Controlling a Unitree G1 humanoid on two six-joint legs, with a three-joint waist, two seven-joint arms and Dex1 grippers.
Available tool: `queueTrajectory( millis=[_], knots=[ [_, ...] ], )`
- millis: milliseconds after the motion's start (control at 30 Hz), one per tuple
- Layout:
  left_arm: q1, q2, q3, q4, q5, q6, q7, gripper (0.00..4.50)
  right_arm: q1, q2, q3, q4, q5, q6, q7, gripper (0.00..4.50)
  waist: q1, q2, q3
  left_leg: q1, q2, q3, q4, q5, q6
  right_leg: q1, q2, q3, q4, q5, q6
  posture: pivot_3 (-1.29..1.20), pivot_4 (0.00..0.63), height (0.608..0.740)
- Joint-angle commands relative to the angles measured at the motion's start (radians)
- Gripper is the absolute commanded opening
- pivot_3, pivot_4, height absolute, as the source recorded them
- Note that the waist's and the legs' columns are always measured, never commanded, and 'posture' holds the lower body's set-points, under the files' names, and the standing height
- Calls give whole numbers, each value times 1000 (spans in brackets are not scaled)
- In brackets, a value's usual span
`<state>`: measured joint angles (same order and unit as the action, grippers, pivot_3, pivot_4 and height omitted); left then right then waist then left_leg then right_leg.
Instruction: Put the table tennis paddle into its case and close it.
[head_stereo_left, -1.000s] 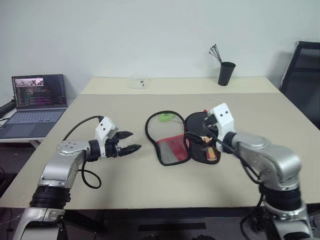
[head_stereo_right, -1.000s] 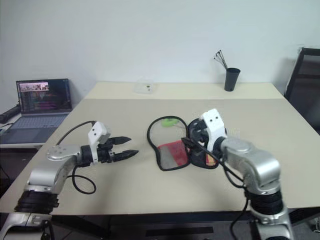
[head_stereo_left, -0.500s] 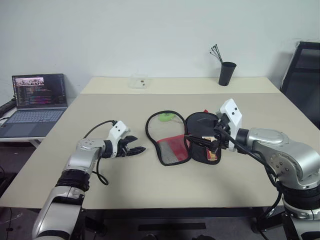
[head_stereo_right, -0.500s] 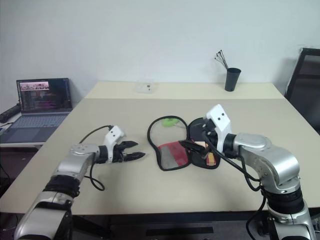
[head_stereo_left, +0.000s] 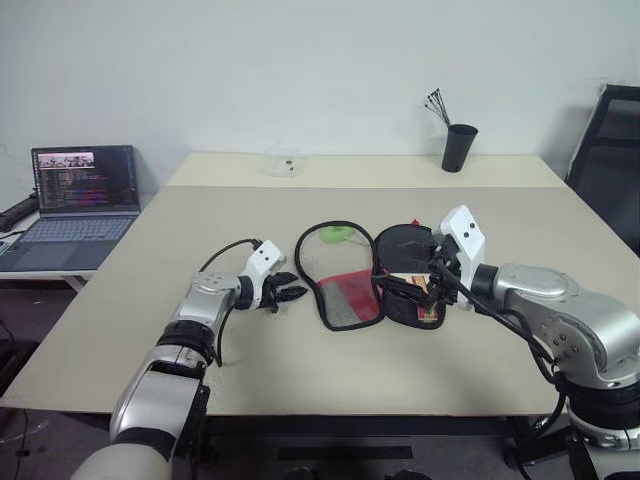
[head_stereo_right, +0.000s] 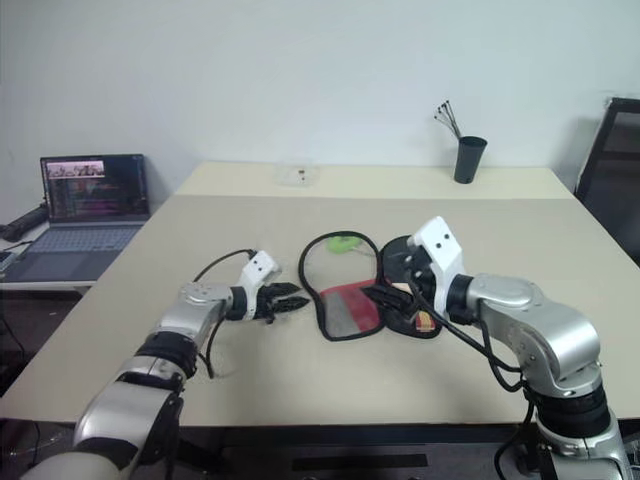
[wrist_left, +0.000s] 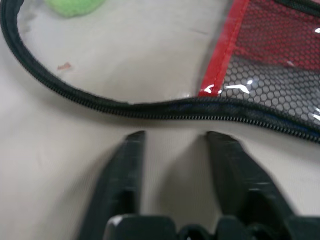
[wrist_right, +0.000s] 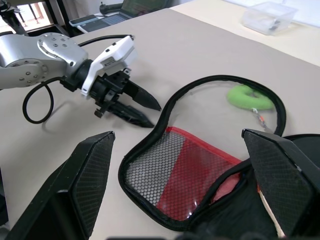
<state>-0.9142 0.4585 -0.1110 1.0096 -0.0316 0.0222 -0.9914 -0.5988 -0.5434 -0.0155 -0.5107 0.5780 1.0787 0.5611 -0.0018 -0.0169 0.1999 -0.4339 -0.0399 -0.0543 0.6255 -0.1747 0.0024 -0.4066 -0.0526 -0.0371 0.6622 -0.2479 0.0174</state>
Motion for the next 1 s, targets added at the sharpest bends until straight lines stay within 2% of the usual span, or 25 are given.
queueTrajectory(
  millis=[33,67,100,467,767,1000],
  knots=[
    [-29,-8,8,29,14,-23,2,494,0,-21,-31,-46,21,-6,-5,4500,0,0,0,0,0,0,0,0,0,0,0,0,0,0,0,0,150,740],
    [-31,-8,9,35,16,-26,1,173,0,-23,-32,-47,23,-6,-5,4500,0,0,0,0,0,0,0,0,0,0,0,0,0,0,0,0,150,740],
    [-31,-9,9,40,17,-26,-2,41,1,-24,-33,-48,24,-6,-6,4500,0,0,0,0,0,0,0,0,0,0,0,0,0,0,0,0,150,740],
    [-45,-75,-16,100,65,-42,30,41,4,-45,-35,-44,36,-12,-7,4500,11,-1,-1,0,0,-1,2,0,0,2,0,-1,0,0,0,0,150,740],
    [-135,-193,9,176,67,-79,84,41,23,-74,-59,-54,50,-9,-13,4500,32,-2,-1,-1,-1,0,4,1,1,5,-3,-3,-4,3,6,0,150,740],
    [-176,-209,25,199,72,-96,73,41,58,-127,-89,-67,56,-16,-1,4500,24,-3,0,-5,-1,3,3,1,2,1,-2,-2,-5,4,7,0,150,740]
  ],
)
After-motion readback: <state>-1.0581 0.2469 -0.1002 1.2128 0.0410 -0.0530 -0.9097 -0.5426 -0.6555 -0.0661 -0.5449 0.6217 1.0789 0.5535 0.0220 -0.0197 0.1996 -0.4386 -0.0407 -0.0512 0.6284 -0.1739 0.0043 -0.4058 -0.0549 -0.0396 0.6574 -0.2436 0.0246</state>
